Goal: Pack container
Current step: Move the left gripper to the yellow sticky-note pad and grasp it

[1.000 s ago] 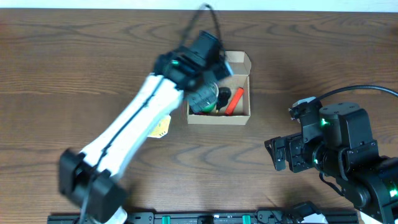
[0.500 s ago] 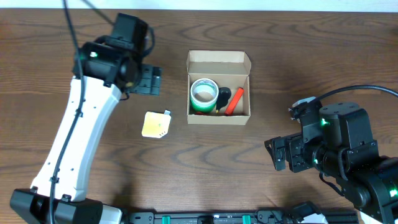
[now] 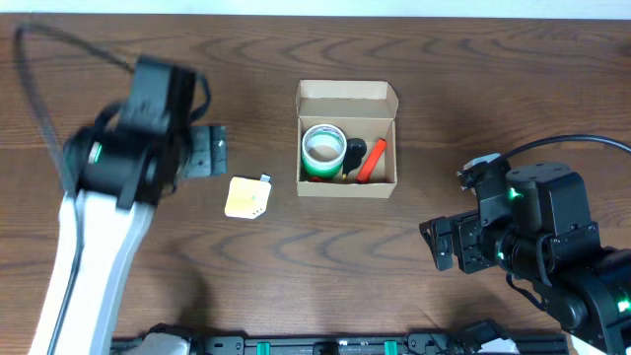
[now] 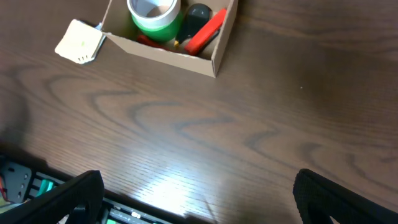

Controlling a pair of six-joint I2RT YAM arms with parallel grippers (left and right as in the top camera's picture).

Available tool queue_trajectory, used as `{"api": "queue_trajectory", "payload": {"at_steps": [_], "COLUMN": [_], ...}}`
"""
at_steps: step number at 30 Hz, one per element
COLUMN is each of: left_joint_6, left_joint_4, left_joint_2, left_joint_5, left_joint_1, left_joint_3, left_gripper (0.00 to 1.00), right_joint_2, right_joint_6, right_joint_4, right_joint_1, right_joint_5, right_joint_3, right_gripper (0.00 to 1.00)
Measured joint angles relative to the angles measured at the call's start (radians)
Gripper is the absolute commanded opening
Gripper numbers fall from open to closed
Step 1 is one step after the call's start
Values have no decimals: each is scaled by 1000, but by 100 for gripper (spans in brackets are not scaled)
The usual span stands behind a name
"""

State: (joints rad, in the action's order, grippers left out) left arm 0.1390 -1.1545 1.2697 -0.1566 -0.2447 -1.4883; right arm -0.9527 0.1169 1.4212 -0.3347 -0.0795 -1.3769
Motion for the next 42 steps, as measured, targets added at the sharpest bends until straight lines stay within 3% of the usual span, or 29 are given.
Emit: {"api": "queue_trajectory", "payload": {"at_steps": [5, 9, 13, 27, 42], "left_joint_6": [-84, -135, -151, -104, -87], "left_joint_4": [288, 491, 597, 712, 743], "left_joint_2": [-128, -80, -10, 283, 333], "left_joint_5": [70, 177, 249, 246, 126], "left_joint_1": [0, 0, 0, -3, -113], "left_joint_3": [293, 510, 627, 653, 653], "left_gripper": [95, 95, 95, 95, 95], "right_joint_2": [0, 0, 0, 0, 0], "right_joint_6": [0, 0, 0, 0, 0], "right_joint_4": [0, 0, 0, 0, 0], "right_joint_1": [0, 0, 0, 0, 0], "right_joint_5": [0, 0, 0, 0, 0], "right_joint_3": [0, 1, 1, 1, 1], "right_gripper": [99, 99, 99, 99, 99]}}
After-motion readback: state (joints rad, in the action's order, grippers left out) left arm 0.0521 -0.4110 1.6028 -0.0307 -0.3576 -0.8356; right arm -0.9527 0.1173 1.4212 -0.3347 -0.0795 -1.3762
